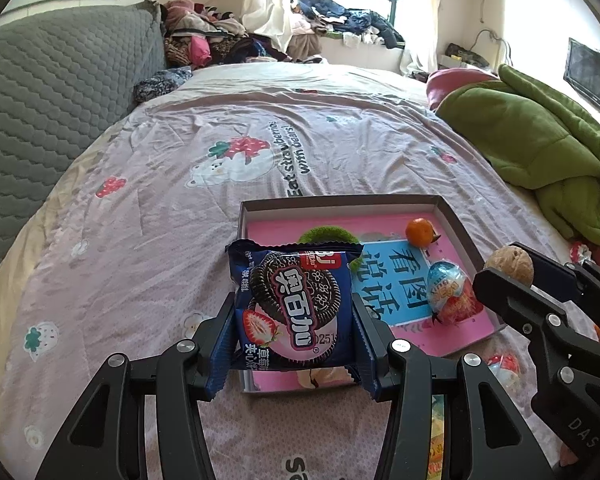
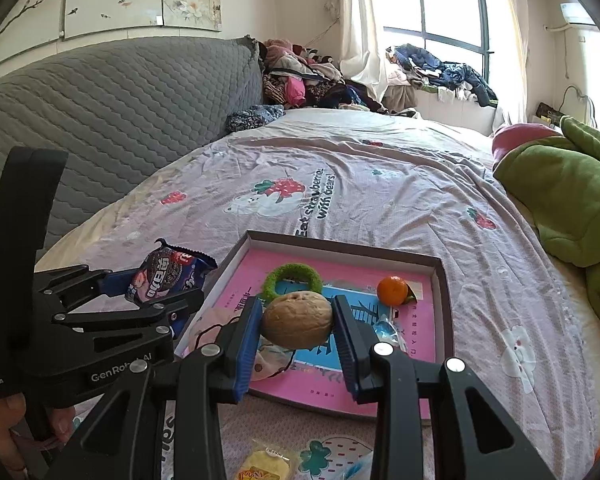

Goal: Organize objects
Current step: 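Carry the cookie packet and walnut over the pink tray and lower them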

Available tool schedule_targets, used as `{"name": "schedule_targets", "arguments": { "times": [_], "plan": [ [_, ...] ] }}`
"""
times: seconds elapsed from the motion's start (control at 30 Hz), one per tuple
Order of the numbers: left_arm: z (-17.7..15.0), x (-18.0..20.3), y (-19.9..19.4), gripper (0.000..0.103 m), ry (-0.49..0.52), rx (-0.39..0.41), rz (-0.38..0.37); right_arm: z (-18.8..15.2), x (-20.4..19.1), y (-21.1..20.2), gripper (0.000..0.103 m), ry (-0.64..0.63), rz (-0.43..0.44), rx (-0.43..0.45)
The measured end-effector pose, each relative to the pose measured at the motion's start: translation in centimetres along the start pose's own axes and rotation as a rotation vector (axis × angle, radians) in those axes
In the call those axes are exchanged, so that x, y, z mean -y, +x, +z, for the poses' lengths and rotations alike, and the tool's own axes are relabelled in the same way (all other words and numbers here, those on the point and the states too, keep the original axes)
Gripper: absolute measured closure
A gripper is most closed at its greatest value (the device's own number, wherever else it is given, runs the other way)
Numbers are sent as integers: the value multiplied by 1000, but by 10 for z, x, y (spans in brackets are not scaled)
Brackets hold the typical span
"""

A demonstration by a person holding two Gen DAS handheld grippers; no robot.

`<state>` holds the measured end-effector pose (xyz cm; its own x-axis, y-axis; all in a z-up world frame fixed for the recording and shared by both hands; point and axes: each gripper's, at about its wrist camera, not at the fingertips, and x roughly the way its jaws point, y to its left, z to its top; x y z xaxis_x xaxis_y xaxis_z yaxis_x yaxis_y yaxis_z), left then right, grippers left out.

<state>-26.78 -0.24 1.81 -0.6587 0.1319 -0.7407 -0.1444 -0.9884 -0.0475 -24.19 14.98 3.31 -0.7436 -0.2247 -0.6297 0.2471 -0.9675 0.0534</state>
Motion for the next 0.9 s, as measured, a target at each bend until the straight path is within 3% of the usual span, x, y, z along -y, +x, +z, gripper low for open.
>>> {"name": "schedule_targets", "arguments": {
  "times": [0.9],
  "plan": [
    [-4,2,77,50,26,-107,6,-21,5,60,67,-18,-17,-103]
  ]
}}
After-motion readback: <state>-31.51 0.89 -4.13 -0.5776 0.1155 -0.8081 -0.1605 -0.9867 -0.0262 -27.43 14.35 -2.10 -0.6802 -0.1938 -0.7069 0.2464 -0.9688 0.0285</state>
